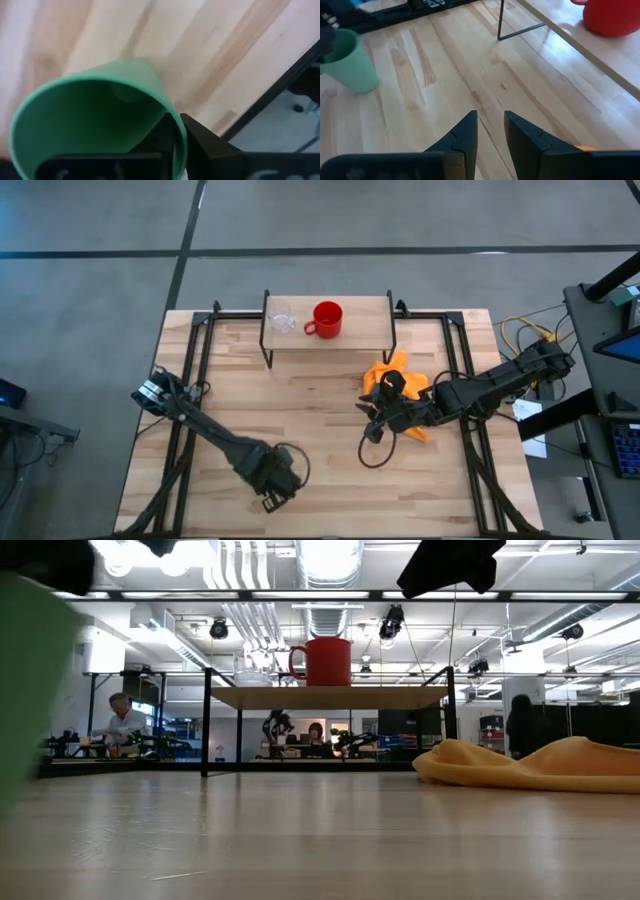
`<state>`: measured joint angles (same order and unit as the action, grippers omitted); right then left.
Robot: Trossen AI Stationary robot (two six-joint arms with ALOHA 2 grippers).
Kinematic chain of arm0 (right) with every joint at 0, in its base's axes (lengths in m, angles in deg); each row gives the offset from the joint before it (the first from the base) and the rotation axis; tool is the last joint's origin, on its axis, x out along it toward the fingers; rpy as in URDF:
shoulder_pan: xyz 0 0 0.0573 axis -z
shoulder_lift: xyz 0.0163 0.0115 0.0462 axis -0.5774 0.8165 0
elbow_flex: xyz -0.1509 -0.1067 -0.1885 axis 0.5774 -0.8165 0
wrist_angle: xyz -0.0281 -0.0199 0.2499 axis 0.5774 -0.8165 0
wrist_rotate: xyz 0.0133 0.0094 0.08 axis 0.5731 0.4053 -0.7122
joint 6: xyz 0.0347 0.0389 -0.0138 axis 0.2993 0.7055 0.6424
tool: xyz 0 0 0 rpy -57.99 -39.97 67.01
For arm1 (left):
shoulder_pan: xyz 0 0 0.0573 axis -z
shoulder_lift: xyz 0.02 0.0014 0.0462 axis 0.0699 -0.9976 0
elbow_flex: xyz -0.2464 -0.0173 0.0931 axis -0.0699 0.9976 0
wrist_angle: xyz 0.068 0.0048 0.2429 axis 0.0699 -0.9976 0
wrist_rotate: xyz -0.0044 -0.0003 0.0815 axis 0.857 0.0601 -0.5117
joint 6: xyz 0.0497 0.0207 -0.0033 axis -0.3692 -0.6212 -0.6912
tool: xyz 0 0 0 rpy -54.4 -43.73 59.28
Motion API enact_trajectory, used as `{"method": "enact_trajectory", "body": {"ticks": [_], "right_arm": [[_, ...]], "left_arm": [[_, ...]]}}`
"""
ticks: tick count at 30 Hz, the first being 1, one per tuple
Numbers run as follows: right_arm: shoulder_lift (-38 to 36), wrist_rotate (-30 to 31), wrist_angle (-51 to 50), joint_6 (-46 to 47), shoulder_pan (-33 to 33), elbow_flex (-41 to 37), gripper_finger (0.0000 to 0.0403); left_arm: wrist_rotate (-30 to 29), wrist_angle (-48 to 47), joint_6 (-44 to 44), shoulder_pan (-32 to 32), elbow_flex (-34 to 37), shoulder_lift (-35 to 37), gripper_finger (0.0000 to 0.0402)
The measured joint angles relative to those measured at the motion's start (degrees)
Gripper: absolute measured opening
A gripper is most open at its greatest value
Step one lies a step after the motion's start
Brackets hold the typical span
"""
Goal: Stack small to large cups/mugs on shelf
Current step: Put the green cup on the shelf
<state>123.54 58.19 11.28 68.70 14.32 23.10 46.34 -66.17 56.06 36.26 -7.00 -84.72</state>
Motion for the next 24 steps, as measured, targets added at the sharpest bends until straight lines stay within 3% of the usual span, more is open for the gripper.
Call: {"method": "enact_trajectory", "body": {"ticks": [4, 7, 13, 20, 24], "right_arm": [[-0.66, -0.55, -1.6, -3.71, -0.08, -0.02, 0.0091], [-2.2, -0.83, -5.03, -5.01, -0.13, -0.02, 0.0091], [-7.13, -1.82, -13.79, -6.88, -0.15, -0.02, 0.0091], [-13.1, -1.76, -18.27, -5.66, -0.13, -0.02, 0.0091], [-15.36, 0.92, -18.3, -5.73, -0.13, -0.02, 0.0091]], "left_arm": [[-5.6, 0.84, -12.55, -4.15, -1.46, -0.09, 0.0001], [-8.89, 2.56, -26.63, -7.65, -2.38, -0.19, 0.0], [-11.49, 6.2, -48.73, -14.99, -2.41, -0.21, 0.0], [-11.75, 7.12, -58.98, -22.54, -2.38, -0.21, 0.0], [-11.69, 7.75, -60.35, -25.46, -2.24, -0.21, 0.0]]}}
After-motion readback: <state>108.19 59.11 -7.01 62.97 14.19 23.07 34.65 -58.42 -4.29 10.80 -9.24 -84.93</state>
